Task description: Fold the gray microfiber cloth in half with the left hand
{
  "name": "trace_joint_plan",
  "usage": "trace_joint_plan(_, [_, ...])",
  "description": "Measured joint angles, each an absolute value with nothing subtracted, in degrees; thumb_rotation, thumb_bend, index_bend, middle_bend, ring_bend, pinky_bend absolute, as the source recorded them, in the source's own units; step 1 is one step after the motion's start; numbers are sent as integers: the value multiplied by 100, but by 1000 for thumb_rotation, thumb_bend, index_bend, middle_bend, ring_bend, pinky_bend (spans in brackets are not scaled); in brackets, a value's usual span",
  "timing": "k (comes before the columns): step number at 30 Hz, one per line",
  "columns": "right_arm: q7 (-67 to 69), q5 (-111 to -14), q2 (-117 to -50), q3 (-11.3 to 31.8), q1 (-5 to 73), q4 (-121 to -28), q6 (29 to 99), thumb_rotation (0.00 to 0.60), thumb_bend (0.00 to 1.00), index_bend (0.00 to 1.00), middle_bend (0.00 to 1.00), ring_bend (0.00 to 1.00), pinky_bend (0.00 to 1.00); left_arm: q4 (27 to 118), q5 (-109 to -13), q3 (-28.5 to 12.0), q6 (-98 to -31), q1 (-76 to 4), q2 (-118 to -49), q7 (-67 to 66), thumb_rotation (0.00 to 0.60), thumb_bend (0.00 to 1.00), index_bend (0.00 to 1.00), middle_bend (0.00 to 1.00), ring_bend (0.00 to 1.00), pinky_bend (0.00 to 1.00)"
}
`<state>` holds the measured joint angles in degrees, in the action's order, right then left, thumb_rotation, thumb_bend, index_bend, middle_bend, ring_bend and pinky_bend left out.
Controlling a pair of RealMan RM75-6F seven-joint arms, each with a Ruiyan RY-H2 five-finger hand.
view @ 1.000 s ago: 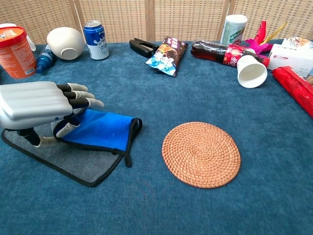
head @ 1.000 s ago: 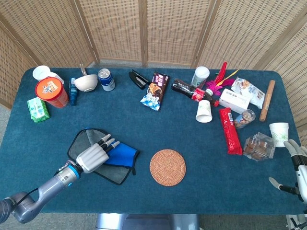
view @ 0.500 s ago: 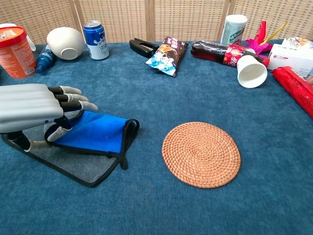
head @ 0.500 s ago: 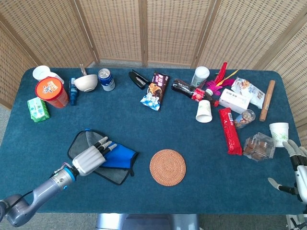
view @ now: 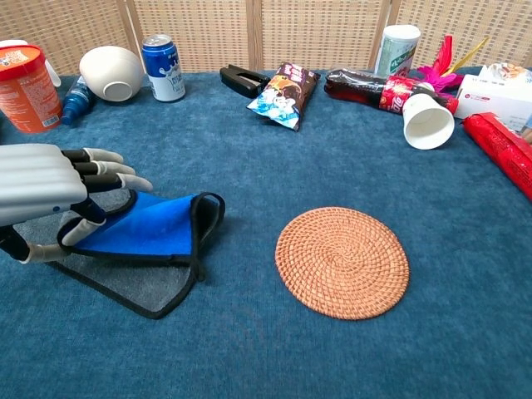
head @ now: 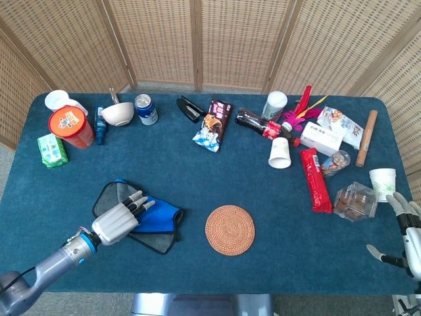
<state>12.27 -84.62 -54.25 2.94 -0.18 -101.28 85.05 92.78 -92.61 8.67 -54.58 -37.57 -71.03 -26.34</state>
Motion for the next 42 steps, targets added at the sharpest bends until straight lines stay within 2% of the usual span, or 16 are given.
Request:
trace_joint_plan(28, [1160,-8462,-5444,285,-7,-10143,8500,600,0,0,0,0,0,9293,-9589,892,-5458,-3664,-6929,-2052,600,427,630,0,0,0])
trace_joint_plan(42, [1145,-8455,-5449,282,0,-10149,8491,600,0,0,0,0,0,9138,-9438,847,-5254,-3617,-7022,-2422,600,428,634,0,0,0])
